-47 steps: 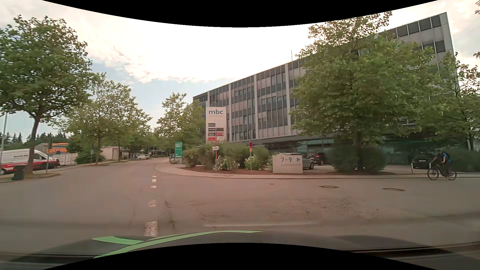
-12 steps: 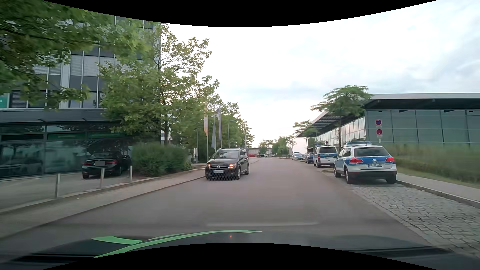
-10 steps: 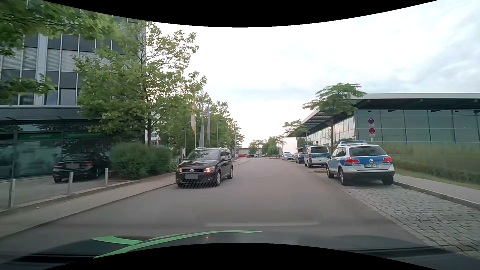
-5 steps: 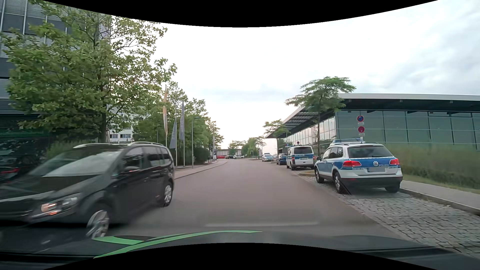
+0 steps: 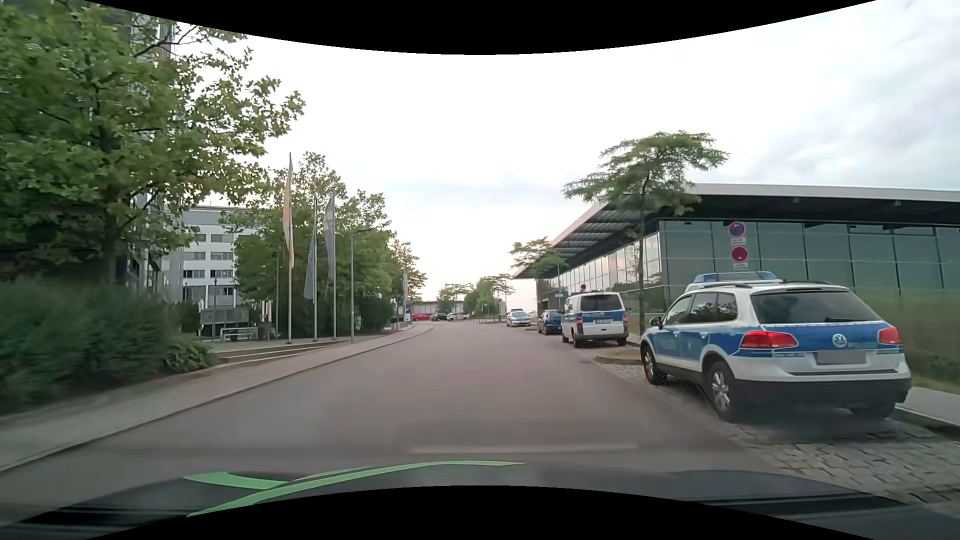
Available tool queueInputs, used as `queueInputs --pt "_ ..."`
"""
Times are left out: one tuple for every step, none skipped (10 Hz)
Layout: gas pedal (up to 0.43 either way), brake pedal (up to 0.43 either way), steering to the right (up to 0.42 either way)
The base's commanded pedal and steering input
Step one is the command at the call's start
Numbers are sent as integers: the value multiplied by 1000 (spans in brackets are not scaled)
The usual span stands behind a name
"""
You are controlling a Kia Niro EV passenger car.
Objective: Follow the waypoints while adhering to traffic rules and regulations
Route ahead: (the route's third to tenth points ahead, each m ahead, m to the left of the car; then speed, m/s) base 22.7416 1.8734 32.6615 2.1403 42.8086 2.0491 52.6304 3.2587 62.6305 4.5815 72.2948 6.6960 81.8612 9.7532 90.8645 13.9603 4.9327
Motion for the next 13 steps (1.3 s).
queueInputs --pt "138 0 19" --pt "138 0 11" --pt "138 0 8" --pt "138 0 6" --pt "150 0 6" --pt "150 0 6" --pt "150 0 6" --pt "157 0 6" --pt "169 0 6" --pt "169 0 6" --pt "169 0 6" --pt "169 0 6" --pt "169 0 6"
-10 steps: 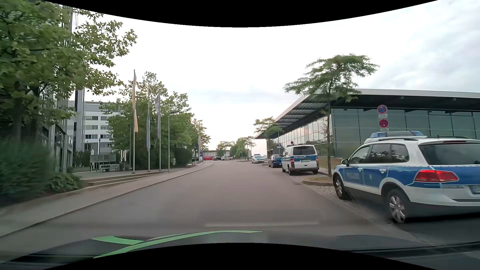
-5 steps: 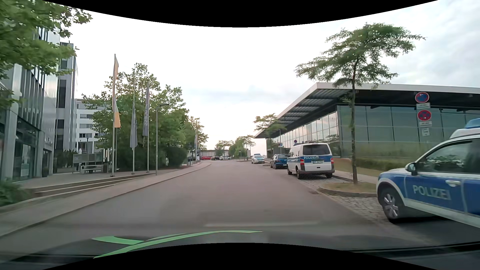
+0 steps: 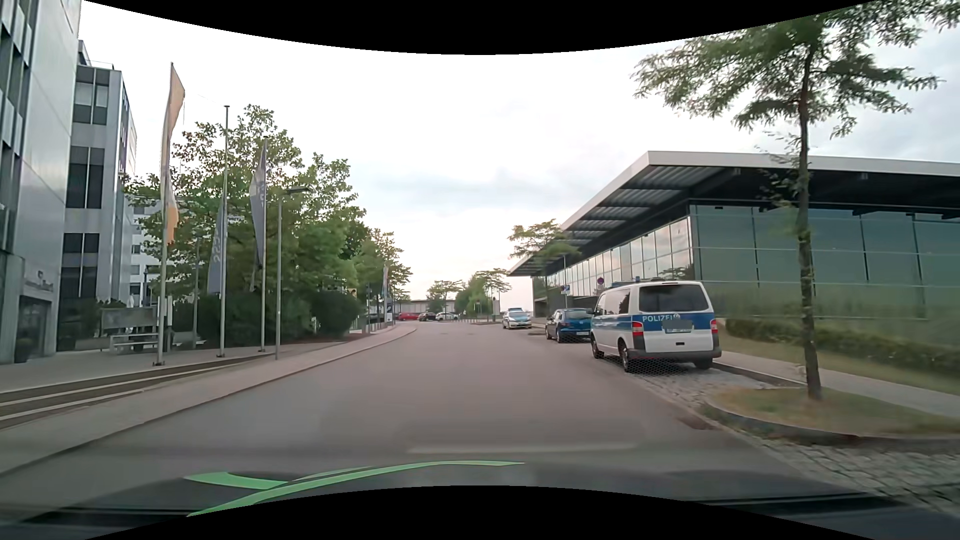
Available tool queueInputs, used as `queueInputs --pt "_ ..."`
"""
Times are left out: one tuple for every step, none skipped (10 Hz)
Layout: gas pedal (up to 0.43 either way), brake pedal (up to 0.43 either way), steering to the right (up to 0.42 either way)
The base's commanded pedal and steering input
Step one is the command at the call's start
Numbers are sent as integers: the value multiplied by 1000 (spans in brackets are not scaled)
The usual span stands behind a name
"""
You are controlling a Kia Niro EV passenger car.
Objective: Follow the waypoints while adhering to traffic rules and regulations
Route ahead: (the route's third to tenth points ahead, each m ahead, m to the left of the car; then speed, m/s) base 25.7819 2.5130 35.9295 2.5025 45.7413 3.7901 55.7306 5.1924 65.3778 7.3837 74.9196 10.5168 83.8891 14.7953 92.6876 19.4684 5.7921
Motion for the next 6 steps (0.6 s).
queueInputs --pt "169 0 5" --pt "169 0 4" --pt "169 0 2" --pt "169 0 0" --pt "169 0 -3" --pt "169 0 -5"
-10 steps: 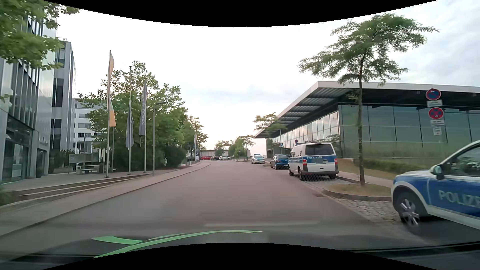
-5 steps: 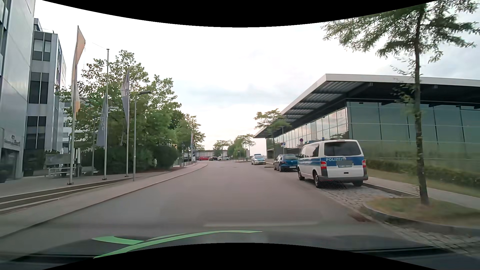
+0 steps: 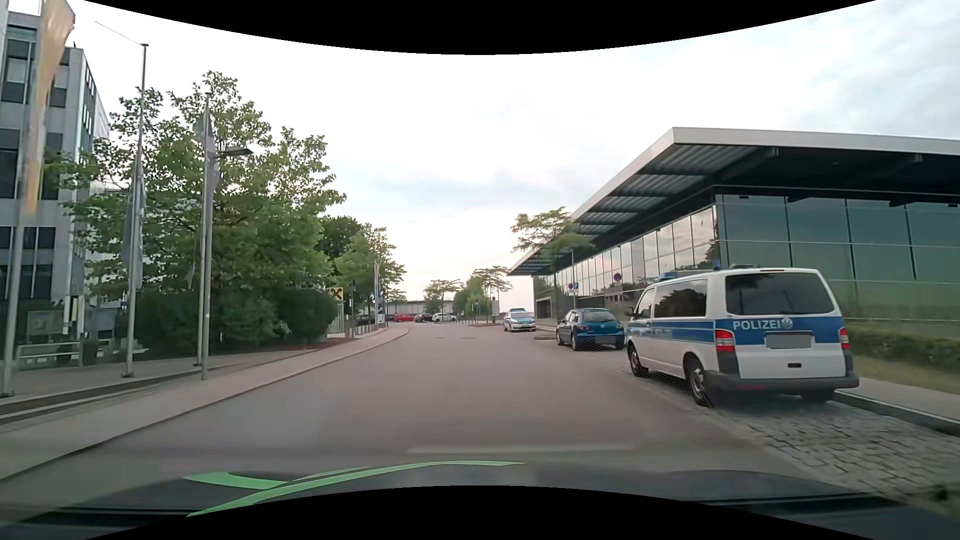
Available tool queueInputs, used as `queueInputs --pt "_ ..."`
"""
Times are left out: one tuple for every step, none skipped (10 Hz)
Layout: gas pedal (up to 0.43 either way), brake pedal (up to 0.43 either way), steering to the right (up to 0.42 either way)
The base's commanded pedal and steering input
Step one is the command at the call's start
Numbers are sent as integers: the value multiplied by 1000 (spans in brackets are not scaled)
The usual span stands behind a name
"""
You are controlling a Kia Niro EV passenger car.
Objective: Follow the waypoints while adhering to traffic rules and regulations
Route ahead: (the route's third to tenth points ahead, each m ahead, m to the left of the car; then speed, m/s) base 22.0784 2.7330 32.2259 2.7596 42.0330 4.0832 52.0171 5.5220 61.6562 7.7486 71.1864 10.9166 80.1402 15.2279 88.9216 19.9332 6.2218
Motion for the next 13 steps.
queueInputs --pt "169 0 -8" --pt "169 0 -10" --pt "169 0 -10" --pt "169 0 -10" --pt "169 0 -12" --pt "169 0 -12" --pt "169 0 -11" --pt "169 0 -8" --pt "169 0 -4" --pt "169 0 -2" --pt "169 0 -1" --pt "169 0 -1" --pt "169 0 -1"
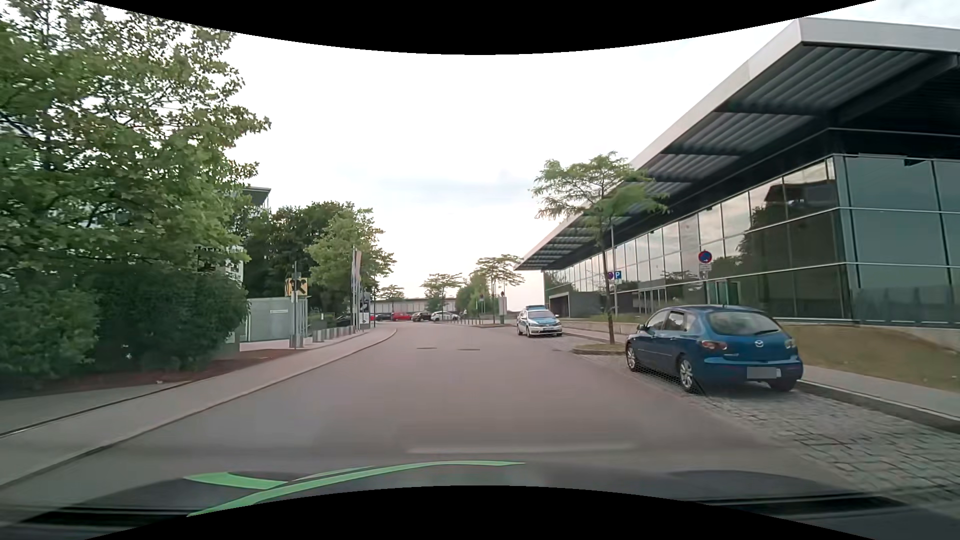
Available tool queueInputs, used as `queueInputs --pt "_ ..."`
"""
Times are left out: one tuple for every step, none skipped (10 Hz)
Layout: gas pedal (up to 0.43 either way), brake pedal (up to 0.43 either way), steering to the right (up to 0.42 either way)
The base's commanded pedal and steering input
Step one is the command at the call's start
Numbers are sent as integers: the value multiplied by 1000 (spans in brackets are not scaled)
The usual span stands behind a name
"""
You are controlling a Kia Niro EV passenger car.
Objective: Follow the waypoints while adhering to traffic rules and regulations
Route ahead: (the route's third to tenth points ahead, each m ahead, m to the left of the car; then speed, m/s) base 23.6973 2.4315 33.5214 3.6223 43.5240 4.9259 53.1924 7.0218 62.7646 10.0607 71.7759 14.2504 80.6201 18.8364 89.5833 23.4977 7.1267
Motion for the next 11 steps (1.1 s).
queueInputs --pt "169 0 -1" --pt "169 0 -1" --pt "169 0 -1" --pt "169 0 -1" --pt "169 0 -1" --pt "169 0 -2" --pt "169 0 -2" --pt "169 0 -2" --pt "169 0 -4" --pt "169 0 -6" --pt "169 0 -8"
